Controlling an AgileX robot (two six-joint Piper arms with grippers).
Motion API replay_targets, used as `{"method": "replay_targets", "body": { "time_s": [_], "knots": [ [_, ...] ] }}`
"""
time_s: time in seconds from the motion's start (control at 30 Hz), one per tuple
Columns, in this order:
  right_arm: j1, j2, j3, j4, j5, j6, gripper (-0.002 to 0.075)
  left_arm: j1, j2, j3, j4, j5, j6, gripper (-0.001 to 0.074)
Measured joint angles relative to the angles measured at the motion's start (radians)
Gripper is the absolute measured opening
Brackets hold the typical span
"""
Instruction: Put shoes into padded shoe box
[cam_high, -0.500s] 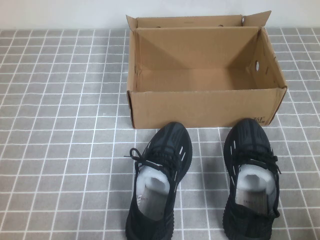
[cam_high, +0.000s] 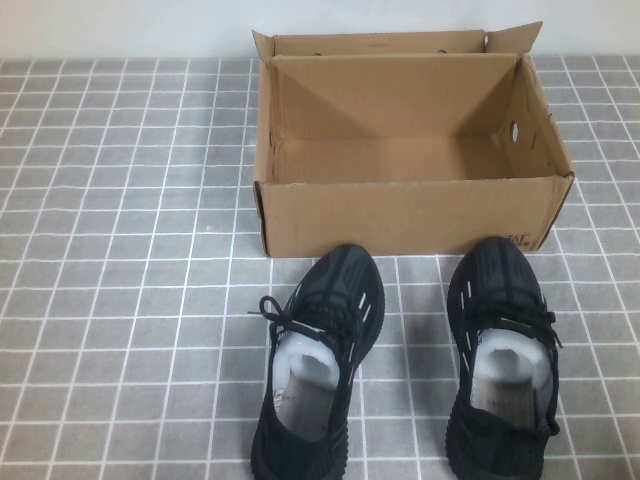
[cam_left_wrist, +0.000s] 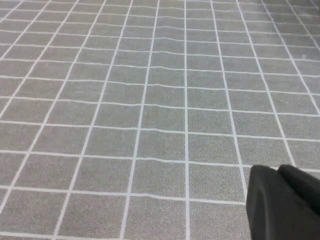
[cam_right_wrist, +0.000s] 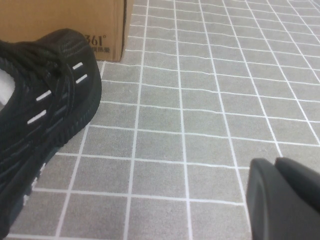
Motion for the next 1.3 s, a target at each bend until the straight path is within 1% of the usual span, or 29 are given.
{"method": "replay_targets", "body": {
  "time_s": [0.2, 0.37, 0.6, 0.67, 0.77, 0.87, 0.97, 1.3],
  "knots": [
    [0.0, 0.0, 0.0, 0.0, 0.0, 0.0, -0.0007, 0.0, 0.0, 0.0, -0.005, 0.0, 0.0, -0.0004],
    [0.0, 0.0, 0.0, 0.003, 0.0, 0.0, -0.0007, 0.0, 0.0, 0.0, -0.072, 0.0, 0.0, -0.0004],
    [0.0, 0.0, 0.0, 0.003, -0.004, 0.0, -0.0007, 0.0, 0.0, 0.0, -0.091, 0.0, 0.0, -0.0004],
    [0.0, 0.0, 0.0, 0.003, -0.01, 0.0, -0.0007, -0.006, 0.0, 0.0, -0.091, 0.0, 0.0, -0.0004],
    [0.0, 0.0, 0.0, 0.003, -0.033, 0.0, -0.0007, -0.037, 0.0, 0.0, -0.091, 0.0, 0.0, -0.0004],
    [0.0, 0.0, 0.0, 0.003, -0.087, 0.0, -0.0007, -0.067, 0.0, 0.0, -0.091, 0.0, 0.0, -0.0004],
    [0.0, 0.0, 0.0, 0.003, -0.168, 0.0, -0.0007, -0.075, 0.0, 0.0, -0.091, 0.0, 0.0, -0.0004],
    [0.0, 0.0, 0.0, 0.003, -0.558, 0.0, -0.0007, -0.075, 0.0, 0.0, -0.091, 0.0, 0.0, -0.0004]
  ]
}}
